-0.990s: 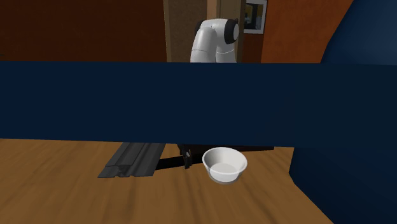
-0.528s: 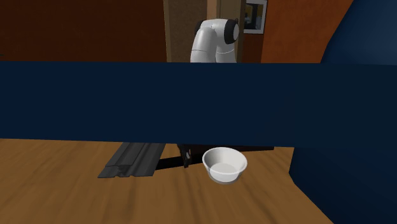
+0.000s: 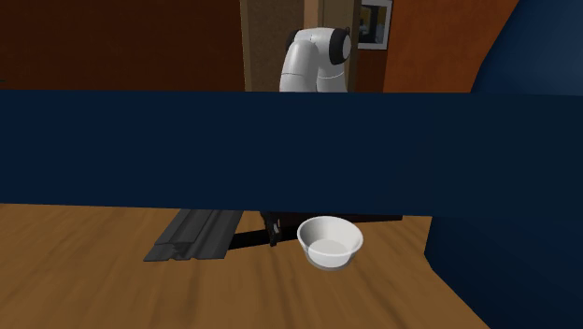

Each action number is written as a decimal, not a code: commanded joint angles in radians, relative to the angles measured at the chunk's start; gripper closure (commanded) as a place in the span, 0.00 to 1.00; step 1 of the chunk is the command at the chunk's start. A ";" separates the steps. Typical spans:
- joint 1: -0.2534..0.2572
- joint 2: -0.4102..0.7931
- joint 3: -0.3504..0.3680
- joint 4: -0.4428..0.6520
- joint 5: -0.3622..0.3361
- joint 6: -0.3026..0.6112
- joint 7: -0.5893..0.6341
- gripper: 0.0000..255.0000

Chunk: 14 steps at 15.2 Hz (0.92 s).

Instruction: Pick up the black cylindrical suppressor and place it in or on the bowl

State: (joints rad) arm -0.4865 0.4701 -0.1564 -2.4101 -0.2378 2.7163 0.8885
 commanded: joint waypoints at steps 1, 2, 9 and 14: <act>0.001 -0.015 0.000 -0.004 0.000 -0.010 -0.003 1.00; 0.001 -0.031 0.000 -0.009 0.000 -0.021 -0.005 1.00; 0.002 -0.137 -0.001 -0.033 0.003 -0.103 -0.019 1.00; 0.004 -0.210 -0.001 -0.043 0.005 -0.166 -0.029 1.00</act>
State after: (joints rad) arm -0.4837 0.2746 -0.1578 -2.4514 -0.2333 2.5634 0.8606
